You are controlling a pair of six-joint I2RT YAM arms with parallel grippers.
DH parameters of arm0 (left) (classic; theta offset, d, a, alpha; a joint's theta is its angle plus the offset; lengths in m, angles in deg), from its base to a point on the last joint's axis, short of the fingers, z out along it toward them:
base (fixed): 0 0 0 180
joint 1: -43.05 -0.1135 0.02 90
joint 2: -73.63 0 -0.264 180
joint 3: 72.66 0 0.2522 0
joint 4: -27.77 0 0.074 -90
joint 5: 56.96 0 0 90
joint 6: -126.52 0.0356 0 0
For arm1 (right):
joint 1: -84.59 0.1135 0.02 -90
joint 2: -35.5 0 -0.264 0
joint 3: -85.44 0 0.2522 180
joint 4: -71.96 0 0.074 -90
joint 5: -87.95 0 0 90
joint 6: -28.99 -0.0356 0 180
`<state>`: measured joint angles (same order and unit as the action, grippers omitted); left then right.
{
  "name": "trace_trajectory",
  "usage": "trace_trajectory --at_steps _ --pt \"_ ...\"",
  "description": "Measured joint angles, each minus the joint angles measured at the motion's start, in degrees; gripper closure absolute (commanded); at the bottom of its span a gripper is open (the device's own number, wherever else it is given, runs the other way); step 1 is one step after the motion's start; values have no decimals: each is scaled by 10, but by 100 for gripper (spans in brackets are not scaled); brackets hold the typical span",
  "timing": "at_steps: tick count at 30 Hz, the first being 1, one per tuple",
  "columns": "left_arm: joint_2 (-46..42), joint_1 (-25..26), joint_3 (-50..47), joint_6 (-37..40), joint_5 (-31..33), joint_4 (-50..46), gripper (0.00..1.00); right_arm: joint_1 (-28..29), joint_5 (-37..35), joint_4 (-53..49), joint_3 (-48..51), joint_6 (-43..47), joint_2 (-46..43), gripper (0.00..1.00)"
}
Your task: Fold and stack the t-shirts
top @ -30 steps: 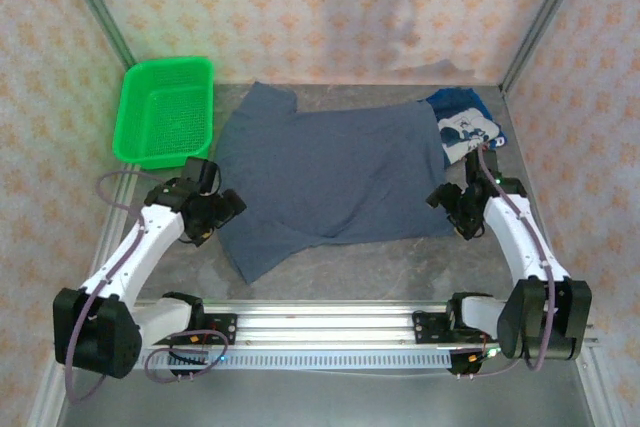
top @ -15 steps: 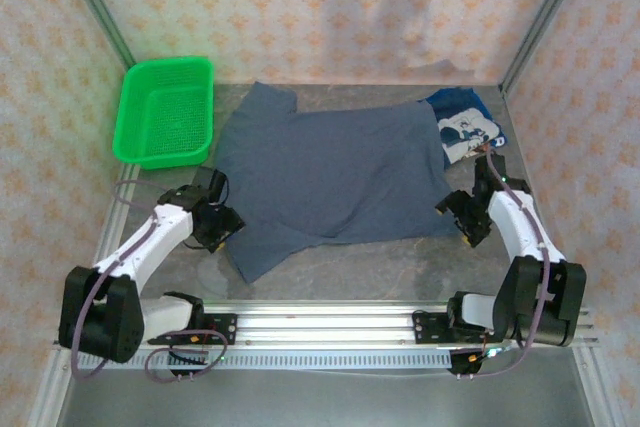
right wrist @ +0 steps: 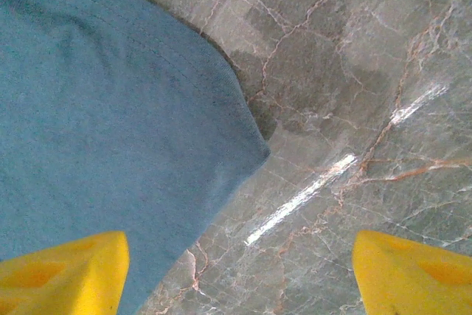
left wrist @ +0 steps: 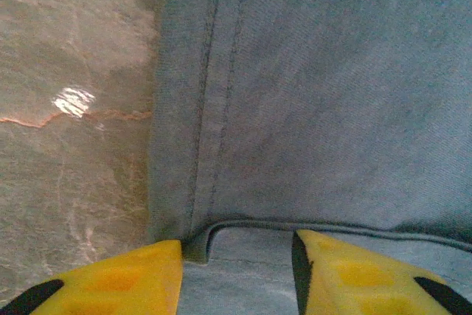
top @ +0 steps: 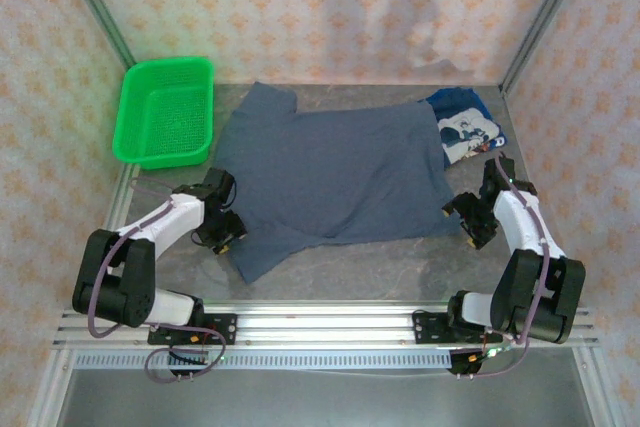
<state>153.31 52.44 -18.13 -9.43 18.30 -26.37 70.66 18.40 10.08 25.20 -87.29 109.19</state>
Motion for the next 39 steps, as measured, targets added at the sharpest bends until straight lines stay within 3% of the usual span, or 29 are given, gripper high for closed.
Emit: trace_trajectory --at_steps 8,14,20,22,24,39 --pt "3 0 0 4 1 19 90 -1 -1 5 0 2 15 23" --pt "2 0 14 11 2 12 97 -2 -1 15 0 2 31 24" --pt "-33 0 32 15 2 -7 95 -2 -5 20 0 2 37 24" --pt "-38 0 33 20 2 -12 78 -2 -5 22 0 2 37 24" --pt "-37 0 33 26 2 -16 71 -2 -5 24 0 2 38 24" --pt "15 0 33 61 18 -18 71 -2 -5 26 0 6 45 23"
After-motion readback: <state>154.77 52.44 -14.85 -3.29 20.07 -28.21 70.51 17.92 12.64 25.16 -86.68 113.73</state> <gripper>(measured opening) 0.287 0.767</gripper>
